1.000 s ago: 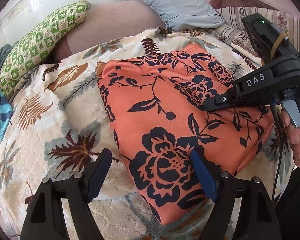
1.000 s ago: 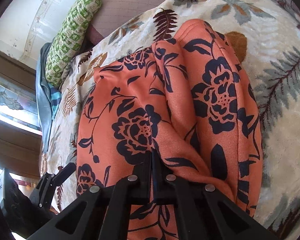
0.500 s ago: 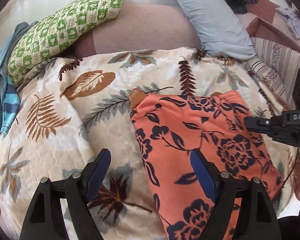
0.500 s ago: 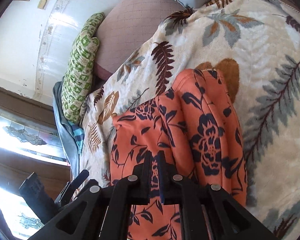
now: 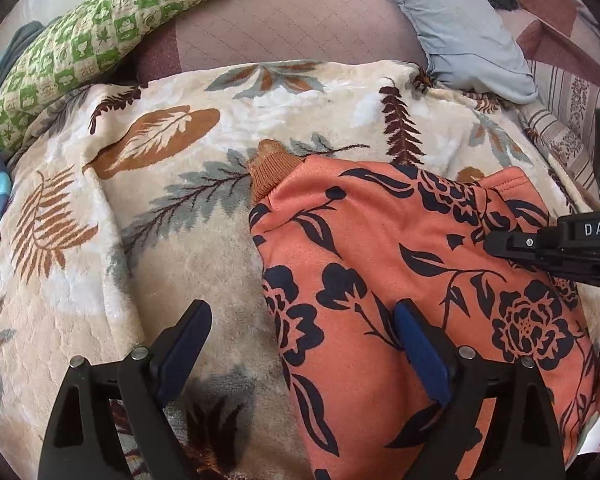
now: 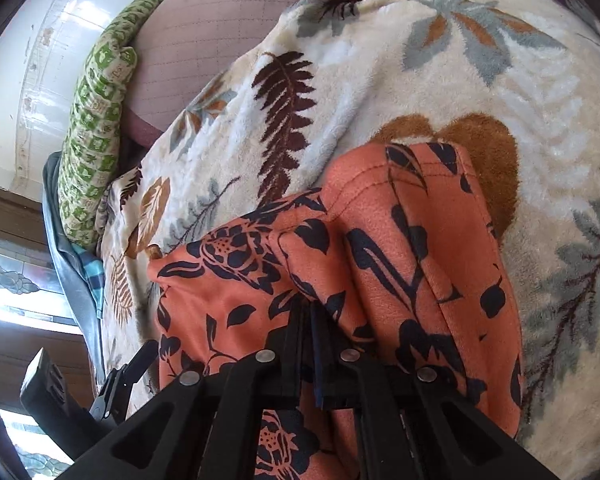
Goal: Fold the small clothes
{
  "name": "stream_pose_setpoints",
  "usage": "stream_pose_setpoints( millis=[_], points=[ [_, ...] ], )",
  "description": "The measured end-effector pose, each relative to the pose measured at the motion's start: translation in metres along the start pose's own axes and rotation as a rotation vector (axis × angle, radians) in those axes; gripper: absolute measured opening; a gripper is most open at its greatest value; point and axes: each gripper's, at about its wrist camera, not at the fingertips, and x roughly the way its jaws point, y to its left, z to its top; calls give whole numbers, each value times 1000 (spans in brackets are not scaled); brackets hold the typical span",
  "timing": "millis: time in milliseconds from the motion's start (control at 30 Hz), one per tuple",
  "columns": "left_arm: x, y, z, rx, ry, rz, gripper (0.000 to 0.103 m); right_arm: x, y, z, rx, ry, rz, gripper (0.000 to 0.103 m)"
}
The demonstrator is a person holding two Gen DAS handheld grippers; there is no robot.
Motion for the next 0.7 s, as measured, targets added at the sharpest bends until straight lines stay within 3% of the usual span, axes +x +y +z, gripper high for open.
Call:
stream_pose_setpoints(
  millis=[133, 367, 533, 600, 700],
  points=[
    [-23, 8, -4, -19, -18, -28, 93, -30, 0, -6, -4, -32, 63, 6],
    [-56, 33, -17, -200, -13, -195, 93, -87, -22, -28, 12, -117, 130, 9],
    [-54, 24, -41, -220, 49, -192, 93, -83, -9, -53, -43, -32, 137, 16],
    [-48, 11, -53, -168, 82, -149, 93, -74, -3, -66, -78, 17, 103, 16],
    [-36, -8, -64, -65, 90, -91, 93, -66, -5, -78, -92, 8, 60, 17]
  ],
)
